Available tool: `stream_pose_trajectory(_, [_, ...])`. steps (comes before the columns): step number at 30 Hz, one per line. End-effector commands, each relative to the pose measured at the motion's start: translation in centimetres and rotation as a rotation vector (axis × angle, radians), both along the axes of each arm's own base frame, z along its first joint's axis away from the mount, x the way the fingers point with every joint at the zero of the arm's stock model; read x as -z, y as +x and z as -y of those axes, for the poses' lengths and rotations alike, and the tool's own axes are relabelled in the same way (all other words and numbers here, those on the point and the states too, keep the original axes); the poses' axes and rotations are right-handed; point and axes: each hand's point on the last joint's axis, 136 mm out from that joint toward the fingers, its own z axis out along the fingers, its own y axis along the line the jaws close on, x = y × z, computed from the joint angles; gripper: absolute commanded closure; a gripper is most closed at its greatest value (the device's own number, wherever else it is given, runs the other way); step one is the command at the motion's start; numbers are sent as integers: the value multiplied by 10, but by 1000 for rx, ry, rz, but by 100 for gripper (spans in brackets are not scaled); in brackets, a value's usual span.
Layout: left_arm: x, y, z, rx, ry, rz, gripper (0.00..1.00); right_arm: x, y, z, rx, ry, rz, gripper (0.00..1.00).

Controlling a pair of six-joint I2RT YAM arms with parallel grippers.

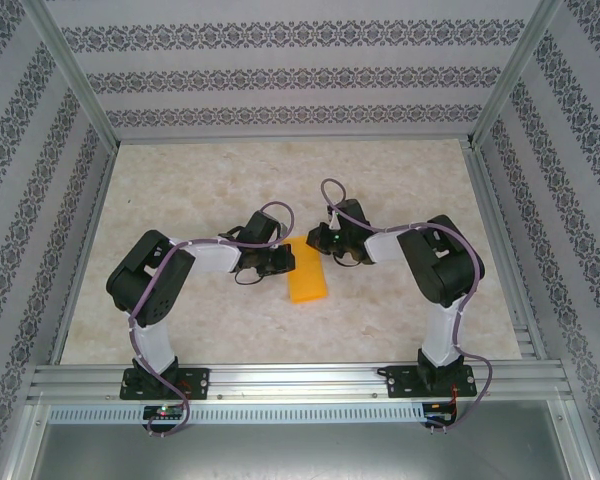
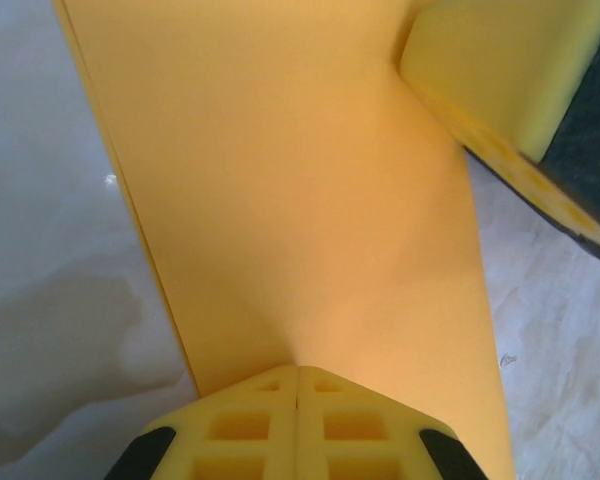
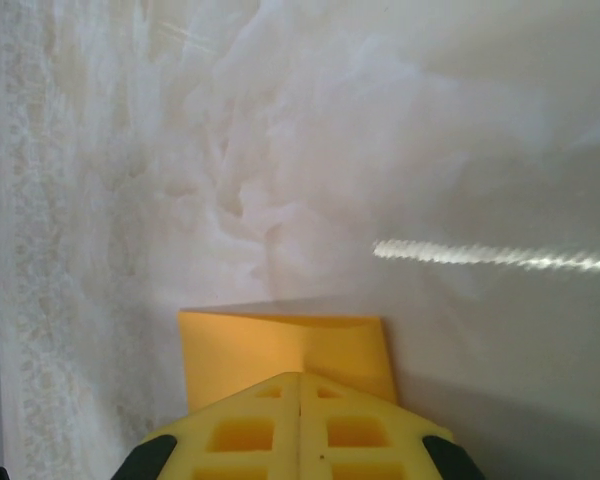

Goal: Fold a paper plane with a square sheet of paper (pick it up from the middle)
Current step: Fold the square sheet of paper in half at the center of the table.

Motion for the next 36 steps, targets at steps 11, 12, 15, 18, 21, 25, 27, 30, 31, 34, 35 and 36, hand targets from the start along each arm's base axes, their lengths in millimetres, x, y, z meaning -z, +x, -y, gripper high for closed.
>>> stream_pose_trajectory(11, [72, -69, -64, -1, 305, -243, 100, -19, 32, 33, 78, -66, 89, 100])
stream_pose_trajectory(12, [72, -69, -64, -2, 304, -244, 100, -25, 32, 31, 70, -56, 99, 100])
stream_pose_trajectory(15, [71, -67, -62, -2, 301, -238, 100, -40, 23, 19, 24, -15, 125, 100])
stream_pose_trajectory(18, [71, -67, -62, -1, 299, -237, 100, -42, 11, 6, -21, -6, 122, 100])
stream_pose_trajectory(21, [71, -66, -61, -1, 298, -237, 100, -32, 6, -5, -48, -14, 92, 100])
stream_pose_trajectory(25, [71, -67, -62, -1, 300, -237, 100, -15, 10, -13, -52, -33, 43, 100])
stream_pose_trajectory(27, [70, -67, -62, 0, 300, -236, 100, -6, 14, -10, -28, -54, 24, 100])
stream_pose_trajectory(30, [71, -69, -63, 1, 300, -238, 100, 7, 20, 2, 21, -84, -4, 100])
stream_pose_trajectory(31, [71, -69, -64, 0, 301, -238, 100, 10, 22, 7, 40, -90, -12, 100])
stream_pose_trajectory(34, [71, -70, -64, 0, 300, -238, 100, 12, 28, 21, 90, -96, -21, 100])
stream_pose_trajectory(35, [70, -70, -63, 2, 298, -235, 100, 8, 28, 23, 98, -91, -17, 100])
stream_pose_trajectory(36, [70, -69, -63, 2, 298, -234, 100, 4, 29, 25, 100, -87, -6, 100])
